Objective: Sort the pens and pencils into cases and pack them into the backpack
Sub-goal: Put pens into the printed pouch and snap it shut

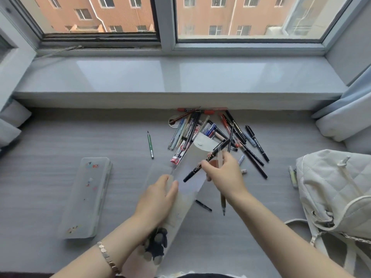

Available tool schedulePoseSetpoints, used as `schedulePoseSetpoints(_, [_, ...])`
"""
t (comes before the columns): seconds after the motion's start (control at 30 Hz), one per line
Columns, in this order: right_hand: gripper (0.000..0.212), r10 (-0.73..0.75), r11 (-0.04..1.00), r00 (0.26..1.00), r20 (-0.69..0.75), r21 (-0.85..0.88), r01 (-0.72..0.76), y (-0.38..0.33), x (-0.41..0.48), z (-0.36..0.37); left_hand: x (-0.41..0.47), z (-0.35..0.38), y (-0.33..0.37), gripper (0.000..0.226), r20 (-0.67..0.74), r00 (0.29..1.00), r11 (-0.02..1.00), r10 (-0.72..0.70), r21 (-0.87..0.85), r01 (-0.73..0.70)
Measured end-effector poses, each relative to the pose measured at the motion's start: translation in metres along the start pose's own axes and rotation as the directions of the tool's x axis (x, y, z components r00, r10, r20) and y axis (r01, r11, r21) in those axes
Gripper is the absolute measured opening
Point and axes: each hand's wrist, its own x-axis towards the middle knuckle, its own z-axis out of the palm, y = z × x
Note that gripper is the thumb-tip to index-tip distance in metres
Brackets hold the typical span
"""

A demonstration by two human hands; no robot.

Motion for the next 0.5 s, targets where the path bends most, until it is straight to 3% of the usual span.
schedulePoseSetpoints(0.07, [0.013, 0.041, 0.995, 0.994, 0.103, -0.099, -0.031, 0.0, -0.01, 0.005, -0.003, 0.003, 0.006, 0.024, -0.025, 0.999, 0.999, 0.033, 0.01, -0.032])
schedulePoseSetpoints(0.13, [0.027, 0.074, 0.952, 0.981, 0.18, -0.305, -0.016, 0.0, -0.018, 0.005, -0.003, 0.004, 0.008, 0.032, -0.058, 0.998, 0.999, 0.038, 0.024, -0.037])
schedulePoseSetpoints(0.2, [0.042, 0.027, 0.905, 0.987, 0.161, -0.424, 0.045, -0.004, -0.02, 0.001, -0.003, 0.005, 0.009, 0.038, -0.074, 0.996, 0.999, 0.042, 0.031, -0.04])
schedulePoseSetpoints(0.27, [0.038, -0.097, 0.96, 0.993, 0.06, -0.257, 0.109, -0.017, -0.019, -0.005, -0.004, 0.004, 0.008, 0.04, -0.058, 0.997, 0.999, 0.05, 0.017, -0.049])
schedulePoseSetpoints(0.33, [0.026, -0.124, 0.975, 0.989, -0.078, 0.175, 0.136, -0.029, -0.014, -0.009, -0.005, 0.002, 0.008, 0.04, -0.022, 0.998, 0.998, 0.067, 0.021, -0.066])
schedulePoseSetpoints(0.4, [0.025, -0.063, 0.81, 0.988, -0.144, 0.57, 0.135, -0.035, -0.007, -0.008, -0.008, 0.002, 0.009, 0.039, 0.032, 0.993, 0.992, 0.112, 0.053, -0.113])
schedulePoseSetpoints(0.43, [0.026, -0.041, 0.755, 0.986, -0.16, 0.642, 0.136, -0.035, -0.005, -0.005, -0.01, 0.002, 0.011, 0.038, 0.051, 0.99, 0.99, 0.13, 0.049, -0.133])
schedulePoseSetpoints(0.5, [0.025, -0.019, 0.795, 0.985, -0.174, 0.594, 0.121, -0.031, -0.008, 0.006, -0.013, 0.003, 0.015, 0.037, 0.057, 0.989, 0.99, 0.138, -0.016, -0.137])
